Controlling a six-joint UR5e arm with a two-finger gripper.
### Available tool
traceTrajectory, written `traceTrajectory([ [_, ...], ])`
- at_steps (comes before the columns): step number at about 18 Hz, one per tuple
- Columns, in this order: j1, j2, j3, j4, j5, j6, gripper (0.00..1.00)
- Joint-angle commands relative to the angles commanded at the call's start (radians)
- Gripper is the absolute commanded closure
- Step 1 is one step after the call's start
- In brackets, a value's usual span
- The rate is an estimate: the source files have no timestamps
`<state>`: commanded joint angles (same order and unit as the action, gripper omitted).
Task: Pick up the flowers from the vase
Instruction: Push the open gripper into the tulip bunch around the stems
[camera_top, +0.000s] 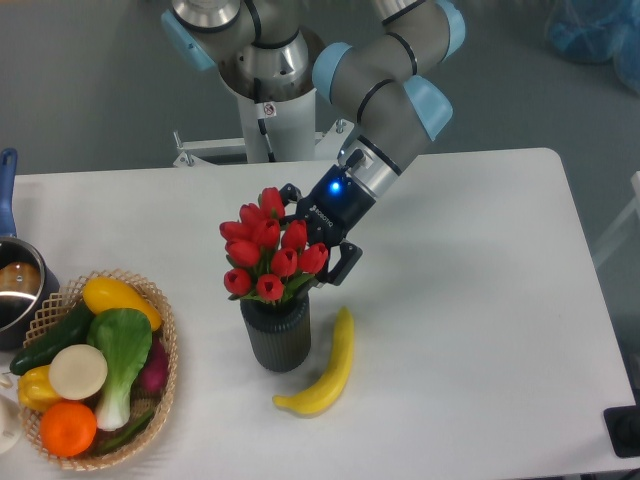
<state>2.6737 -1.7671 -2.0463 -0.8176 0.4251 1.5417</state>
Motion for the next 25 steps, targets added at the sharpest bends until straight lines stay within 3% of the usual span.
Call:
traceTrajectory([
  [18, -0.028, -0.034, 0.017, -0.002, -0.049, 0.0, 0.01],
  [25, -0.029, -0.028, 0.011, -0.002, -0.06, -0.035, 0.33],
])
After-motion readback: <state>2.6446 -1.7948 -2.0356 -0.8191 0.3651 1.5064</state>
